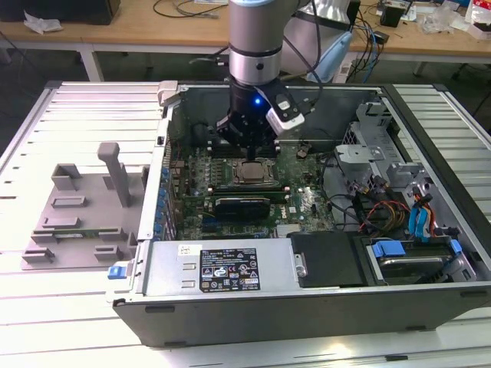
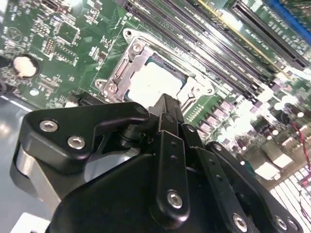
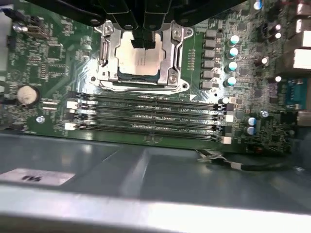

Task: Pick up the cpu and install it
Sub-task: 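Install the second cpu locking lever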

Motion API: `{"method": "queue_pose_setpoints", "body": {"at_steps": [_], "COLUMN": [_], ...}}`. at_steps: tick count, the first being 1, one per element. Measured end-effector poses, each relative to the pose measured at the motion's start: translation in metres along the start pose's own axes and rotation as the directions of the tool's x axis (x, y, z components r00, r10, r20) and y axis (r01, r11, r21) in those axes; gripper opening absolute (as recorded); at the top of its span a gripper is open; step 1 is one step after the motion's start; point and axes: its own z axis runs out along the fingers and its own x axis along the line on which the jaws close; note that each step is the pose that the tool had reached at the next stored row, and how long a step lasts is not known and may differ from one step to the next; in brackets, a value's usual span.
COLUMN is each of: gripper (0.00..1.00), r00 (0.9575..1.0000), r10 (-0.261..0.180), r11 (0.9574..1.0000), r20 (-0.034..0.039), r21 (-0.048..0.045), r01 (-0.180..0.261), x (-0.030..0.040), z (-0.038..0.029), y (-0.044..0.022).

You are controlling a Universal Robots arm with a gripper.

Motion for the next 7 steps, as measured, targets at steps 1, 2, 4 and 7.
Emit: {"method": "queue_pose_setpoints", "body": {"at_steps": [1, 2, 4, 7], "gripper": [0.11, 0.11, 0.11, 0.11], "r00": [1.0000, 1.0000, 1.0000, 1.0000], "r10": [0.000, 0.000, 0.000, 0.000], "r11": [1.0000, 1.0000, 1.0000, 1.0000], "r20": [0.0000, -0.0001, 0.0000, 0.0000], "r21": [0.0000, 0.0001, 0.0000, 0.0000], "r01": [0.000, 0.000, 0.000, 0.000], "x": [-0.0001, -0.0002, -0.0002, -0.0002], "z": [-0.0040, -0.0062, -0.0063, -0.0064], "y": [-0.0001, -0.0001, -0.0001, -0.0001]}}
